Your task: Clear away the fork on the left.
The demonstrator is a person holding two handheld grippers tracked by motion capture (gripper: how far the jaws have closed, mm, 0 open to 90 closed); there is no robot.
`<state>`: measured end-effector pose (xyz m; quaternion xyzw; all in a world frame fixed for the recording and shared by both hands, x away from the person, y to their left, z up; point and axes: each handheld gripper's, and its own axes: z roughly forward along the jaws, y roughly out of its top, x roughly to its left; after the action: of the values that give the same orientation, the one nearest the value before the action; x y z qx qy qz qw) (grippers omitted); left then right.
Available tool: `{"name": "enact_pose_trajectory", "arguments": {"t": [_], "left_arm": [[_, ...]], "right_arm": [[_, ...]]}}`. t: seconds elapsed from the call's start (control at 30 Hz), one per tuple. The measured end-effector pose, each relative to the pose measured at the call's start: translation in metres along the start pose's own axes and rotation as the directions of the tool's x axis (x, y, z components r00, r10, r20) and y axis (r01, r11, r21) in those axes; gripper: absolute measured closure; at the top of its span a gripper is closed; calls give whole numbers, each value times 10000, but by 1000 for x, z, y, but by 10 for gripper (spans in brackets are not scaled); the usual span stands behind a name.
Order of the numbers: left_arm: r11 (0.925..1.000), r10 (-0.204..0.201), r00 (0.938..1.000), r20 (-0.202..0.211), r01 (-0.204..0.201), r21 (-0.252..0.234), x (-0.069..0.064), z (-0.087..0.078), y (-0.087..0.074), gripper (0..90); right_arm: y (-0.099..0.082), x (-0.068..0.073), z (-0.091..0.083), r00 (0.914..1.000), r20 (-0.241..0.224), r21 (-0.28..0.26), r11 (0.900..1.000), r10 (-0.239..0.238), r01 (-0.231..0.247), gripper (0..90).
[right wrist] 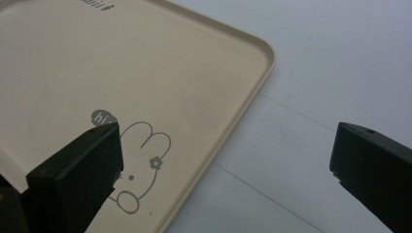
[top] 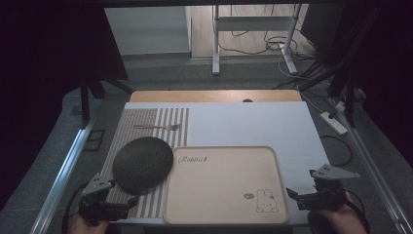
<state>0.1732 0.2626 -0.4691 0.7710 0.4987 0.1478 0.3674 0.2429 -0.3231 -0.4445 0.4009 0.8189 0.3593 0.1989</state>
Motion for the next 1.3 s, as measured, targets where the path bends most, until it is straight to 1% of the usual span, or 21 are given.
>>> {"name": "enact_pose_trajectory", "arguments": {"t": [0.03, 0.07, 0.1, 0.17, 0.27, 0.33, 0.57, 0.8, 0.97, 1.0, 1.07, 1.13, 1.27, 1.3], "left_arm": [[10000, 0, 10000, 0, 0, 0, 0, 0, 0, 0], [10000, 50, 9999, 137, -49, -59, 0, 1, 1, 0], [10000, 50, 9999, 137, -49, -59, 0, 1, 1, 0], [9999, 79, 9995, 322, -76, -103, 0, 2, 2, 0], [9999, 149, 9992, 373, -146, -78, 1, 4, 3, 0], [9998, 183, 9984, 530, -178, -103, 2, 5, 4, 0], [9992, 317, 9972, 682, -300, -248, 7, 8, 11, 2], [9984, 527, 9966, 630, -513, -231, 12, 14, 19, 2], [9986, 513, 9963, 684, -503, -173, 15, 18, 22, 1], [9992, 387, 9962, 779, -378, -132, 16, 20, 25, 0], [9993, 367, 9961, 806, -358, -122, 17, 21, 26, 0], [9993, 374, 9967, 721, -371, -51, 18, 23, 30, 0], [9992, 389, 9962, 779, -390, 3, 21, 29, 36, 0], [9990, 444, 9961, 756, -447, 21, 22, 30, 38, 0]], "right_arm": [[0, 0, 0, 10000, 2, 0, 10000, -4, 4, 0], [0, 0, 0, 10000, 1, 5, 10000, -6, 6, 0], [0, 0, 0, 10000, -4, 3, 10000, -11, 11, 0], [0, 0, 0, 10000, -4, 5, 10000, -3, 3, 0], [0, 0, 0, 10000, -6, 9, 10000, -7, 7, 0], [0, 0, 0, 10000, -8, 9, 10000, -10, 10, 0], [0, 0, 0, 10000, -22, 6, 10000, -12, 12, 0], [0, 0, 1, 10000, -11, 15, 10000, -27, 27, 0], [0, 0, 1, 10000, -10, 25, 10000, -18, 18, 0], [0, 0, 1, 10000, -11, 29, 10000, -17, 17, 0], [0, 0, 1, 10000, -9, 32, 10000, -18, 18, 0], [0, 0, 1, 10000, -16, 39, 10000, -25, 25, 0], [0, 0, 1, 10000, -7, 51, 10000, -31, 31, 0], [0, 0, 1, 10000, -7, 50, 10000, -35, 35, 0]]}}
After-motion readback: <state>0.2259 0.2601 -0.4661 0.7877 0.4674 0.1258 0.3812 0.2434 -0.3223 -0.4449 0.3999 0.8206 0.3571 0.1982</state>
